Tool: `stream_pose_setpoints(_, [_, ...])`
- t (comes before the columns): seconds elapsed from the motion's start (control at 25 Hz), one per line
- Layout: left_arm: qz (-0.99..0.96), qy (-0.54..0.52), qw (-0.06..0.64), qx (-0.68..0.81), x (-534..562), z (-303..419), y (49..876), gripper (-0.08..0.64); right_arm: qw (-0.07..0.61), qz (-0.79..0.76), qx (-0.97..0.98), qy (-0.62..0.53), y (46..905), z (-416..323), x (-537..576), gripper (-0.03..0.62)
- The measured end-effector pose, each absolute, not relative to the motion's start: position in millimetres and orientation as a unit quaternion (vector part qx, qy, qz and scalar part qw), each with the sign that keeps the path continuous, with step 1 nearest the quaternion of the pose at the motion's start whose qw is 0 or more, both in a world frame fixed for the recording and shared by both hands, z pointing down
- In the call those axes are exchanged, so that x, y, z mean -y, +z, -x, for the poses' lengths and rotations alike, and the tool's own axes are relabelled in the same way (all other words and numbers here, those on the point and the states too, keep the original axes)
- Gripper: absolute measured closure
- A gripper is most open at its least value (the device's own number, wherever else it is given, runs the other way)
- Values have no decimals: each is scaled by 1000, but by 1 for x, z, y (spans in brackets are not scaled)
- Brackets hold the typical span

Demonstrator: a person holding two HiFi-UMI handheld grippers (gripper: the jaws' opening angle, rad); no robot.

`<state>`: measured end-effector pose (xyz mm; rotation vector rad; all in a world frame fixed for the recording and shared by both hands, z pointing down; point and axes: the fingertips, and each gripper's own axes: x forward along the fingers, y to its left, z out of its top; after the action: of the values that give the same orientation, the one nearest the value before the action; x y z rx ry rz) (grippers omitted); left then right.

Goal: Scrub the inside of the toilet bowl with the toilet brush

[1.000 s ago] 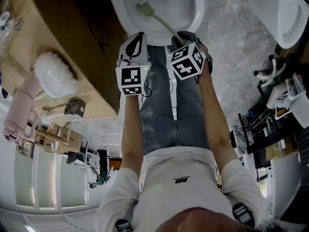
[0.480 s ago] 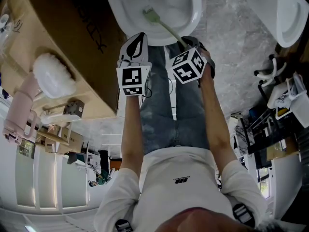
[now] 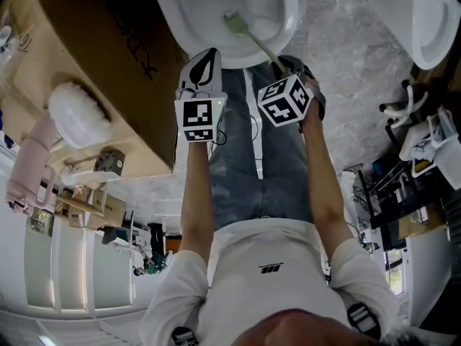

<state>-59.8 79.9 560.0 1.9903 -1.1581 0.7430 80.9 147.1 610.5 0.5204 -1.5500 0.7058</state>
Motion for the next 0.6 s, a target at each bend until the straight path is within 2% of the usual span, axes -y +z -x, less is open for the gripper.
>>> stream_pose_setpoints(0.6, [-768,292,359,443,-73,60,565,551,641,-251,650,322,635,-76,-141,520])
